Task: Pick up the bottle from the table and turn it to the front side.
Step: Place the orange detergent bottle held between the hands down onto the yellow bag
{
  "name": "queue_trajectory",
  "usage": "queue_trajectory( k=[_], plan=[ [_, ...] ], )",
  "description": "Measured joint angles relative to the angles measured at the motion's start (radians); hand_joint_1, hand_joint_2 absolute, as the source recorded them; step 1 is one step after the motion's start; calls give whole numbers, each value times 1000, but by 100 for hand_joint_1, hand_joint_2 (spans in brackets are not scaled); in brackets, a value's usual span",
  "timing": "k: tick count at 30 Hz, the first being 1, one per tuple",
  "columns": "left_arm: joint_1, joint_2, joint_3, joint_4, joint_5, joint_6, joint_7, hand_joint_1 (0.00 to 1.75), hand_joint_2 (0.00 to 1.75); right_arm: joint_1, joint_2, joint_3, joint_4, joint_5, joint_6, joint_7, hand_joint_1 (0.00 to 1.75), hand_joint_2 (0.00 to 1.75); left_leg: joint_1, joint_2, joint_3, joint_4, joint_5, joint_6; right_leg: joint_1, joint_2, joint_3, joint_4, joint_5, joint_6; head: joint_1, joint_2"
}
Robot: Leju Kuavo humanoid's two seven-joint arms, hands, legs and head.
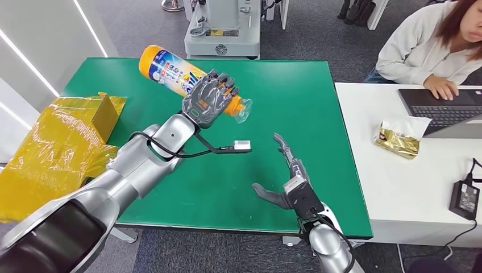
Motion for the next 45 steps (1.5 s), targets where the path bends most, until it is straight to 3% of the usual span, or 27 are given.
queue_trajectory(
  k=[16,23,31,38,45],
  plan=[
    [121,198,-6,166,-14,-266,218,175,175,87,-20,10,-105,48,-19,8,0,175,0,1,0,-2,0,0,0,1,-1,0,0,-1,0,0],
    [140,245,-6,184,-12,-334,262,175,175,87,-19,10,-105,60,5,8,0,175,0,1,0,-1,0,0,0,1,-1,0,0,-1,0,0],
    [162,257,15,190,32,-347,252,175,175,66,-16,14,-96,61,30,7,0,175,0,0,0,-1,0,-1,0,1,-1,0,0,-1,0,0],
    [186,244,142,190,225,-311,180,175,175,65,-9,18,-103,67,31,16,0,175,0,0,0,-1,0,-1,0,1,-1,0,0,-1,0,0],
    [202,217,388,190,462,-378,104,175,175,80,-10,18,-141,68,33,27,0,175,0,1,1,-1,0,-1,0,2,-1,0,0,-1,0,0]
  ],
)
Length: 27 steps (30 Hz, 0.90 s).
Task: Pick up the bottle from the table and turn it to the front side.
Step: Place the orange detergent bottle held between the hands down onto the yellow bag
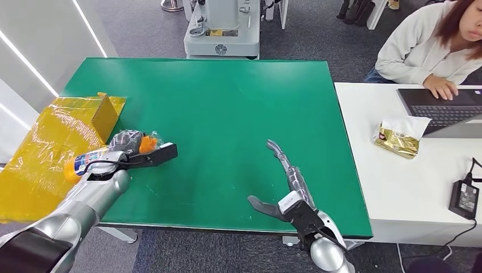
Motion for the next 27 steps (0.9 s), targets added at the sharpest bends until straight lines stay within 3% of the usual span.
queue_trajectory(
  k=[6,15,16,20,27],
  plan=[
    [12,7,105,0,-41,-2,14,175,175,0,-2,0,-5,-2,13,-3,0,175,0,0,0,0,0,0,0,0,0,0,0,0,0,0],
    [73,54,75,4,-287,5,64,171,175,-16,-5,10,11,-2,36,-10,0,175,0,-1,0,-1,0,0,0,-1,1,1,0,0,0,0],
    [74,57,65,4,-305,6,64,163,175,-20,-5,12,13,-1,37,-10,0,175,0,-1,0,-1,0,0,0,-1,1,1,0,0,0,0],
    [75,67,27,4,-372,1,62,0,175,-30,-5,16,17,8,49,-9,0,175,0,0,1,-1,0,-1,0,-1,1,1,0,0,0,0],
    [76,74,-28,4,-434,27,64,0,175,-41,-4,16,25,18,59,-9,0,175,0,-1,3,-1,1,-1,0,-1,3,1,0,-1,0,0]
  ],
)
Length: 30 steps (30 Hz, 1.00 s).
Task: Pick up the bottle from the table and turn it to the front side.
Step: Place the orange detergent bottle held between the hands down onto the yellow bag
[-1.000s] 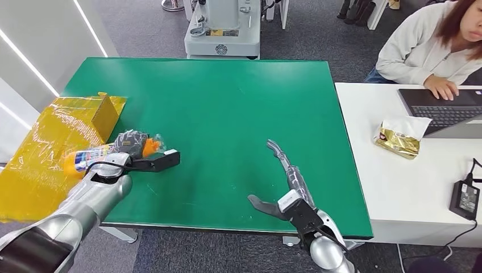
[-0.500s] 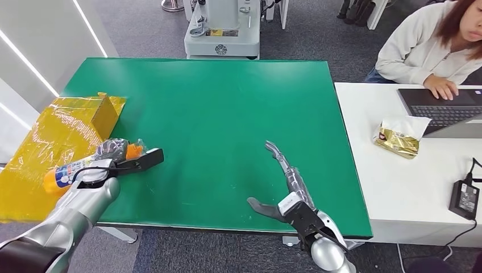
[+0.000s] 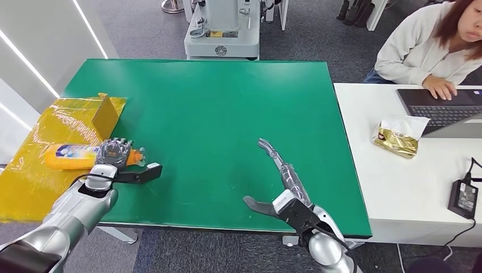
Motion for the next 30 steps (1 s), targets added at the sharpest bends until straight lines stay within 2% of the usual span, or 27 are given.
queue_trajectory(
  k=[7,11,14,18,22,24,26,27,30],
  plan=[
    [7,-4,-4,0,32,66,-17,0,175,3,0,0,3,2,5,-3,0,175,0,0,0,0,0,0,0,0,0,0,0,0,0,0],
    [14,-29,37,0,122,120,-88,0,175,5,0,0,5,2,6,-8,0,175,0,-1,0,0,0,0,0,-1,0,-1,0,0,0,0],
    [25,-80,121,-4,247,152,-214,0,175,6,0,-3,3,-2,0,-7,0,175,0,-2,-1,1,1,0,0,-2,0,-1,0,0,0,0],
    [40,-170,239,-37,379,158,-389,0,175,9,0,-20,-3,-15,-9,-5,0,175,-1,-1,-2,2,0,1,-1,-2,0,-1,1,1,0,0],
    [47,-238,313,-81,436,157,-481,0,175,17,0,-36,-8,-25,-9,-8,0,175,-1,-1,-2,2,0,1,-1,-1,-1,-1,1,1,0,0],
    [63,-268,339,-125,513,142,-586,0,175,22,0,-44,-9,-35,-9,-15,0,175,-1,-1,-2,2,0,1,-1,-2,-2,-1,1,1,0,0],
    [98,-306,357,-216,633,104,-685,0,175,25,0,-53,-9,-54,-10,-27,0,175,-1,-3,-3,2,0,1,-1,-3,-2,-1,1,1,0,0],
    [124,-327,356,-285,697,81,-706,0,175,26,0,-57,-8,-66,-12,-36,0,175,-1,-3,-3,2,0,1,-1,-3,-2,-1,1,1,0,0],
    [224,-379,312,-531,876,36,-700,0,175,41,0,-71,-8,-110,-29,-68,0,175,-1,-1,-4,2,-1,1,-1,-1,-2,-2,0,2,0,0]
  ],
)
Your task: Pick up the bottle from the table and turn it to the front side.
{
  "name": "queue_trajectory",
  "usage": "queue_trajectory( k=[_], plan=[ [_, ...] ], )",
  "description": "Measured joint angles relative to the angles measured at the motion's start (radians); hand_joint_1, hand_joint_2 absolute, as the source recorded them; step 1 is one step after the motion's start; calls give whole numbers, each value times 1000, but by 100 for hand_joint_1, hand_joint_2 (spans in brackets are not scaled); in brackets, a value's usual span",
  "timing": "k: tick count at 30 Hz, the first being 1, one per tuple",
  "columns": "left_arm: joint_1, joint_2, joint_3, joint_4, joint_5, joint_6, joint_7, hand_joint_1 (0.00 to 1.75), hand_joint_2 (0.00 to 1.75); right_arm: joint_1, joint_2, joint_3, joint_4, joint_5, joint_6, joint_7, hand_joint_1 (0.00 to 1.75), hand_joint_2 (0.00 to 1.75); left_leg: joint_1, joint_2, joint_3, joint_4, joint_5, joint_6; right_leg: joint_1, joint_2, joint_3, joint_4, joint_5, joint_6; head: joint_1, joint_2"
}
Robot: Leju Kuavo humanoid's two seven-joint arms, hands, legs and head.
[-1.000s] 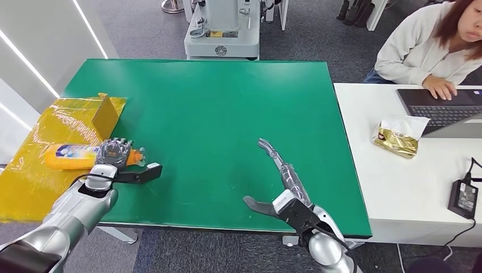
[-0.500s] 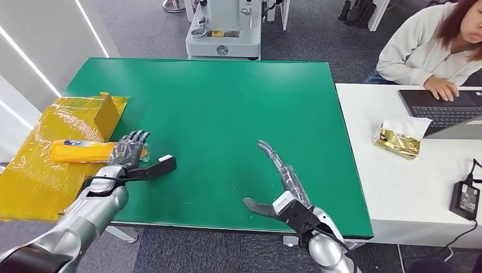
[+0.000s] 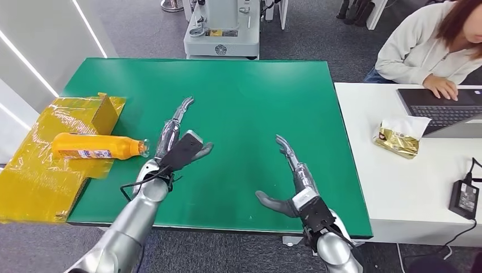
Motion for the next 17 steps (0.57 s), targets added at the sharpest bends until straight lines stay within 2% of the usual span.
queue_trajectory(
  k=[4,8,12,17],
  plan=[
    [117,-30,-101,-287,138,-8,28,0,175,51,6,-23,-31,-27,-17,-18,0,175,0,-1,-1,0,-1,1,0,-1,0,-1,-1,1,0,0],
    [199,-36,-173,-471,203,-39,35,0,175,112,22,-51,-87,-68,-33,-22,0,175,0,0,0,-1,-2,1,0,-1,0,-1,-2,1,0,0],
    [253,-33,-203,-558,247,-68,42,0,175,172,43,-87,-151,-96,-30,-23,0,175,0,0,0,-1,-2,1,0,-1,0,-1,-2,1,0,0],
    [297,-25,-207,-582,280,-79,37,0,175,217,75,-134,-209,-132,-1,-20,0,175,0,0,0,-1,-2,0,0,-1,0,0,-2,1,0,0]
  ],
)
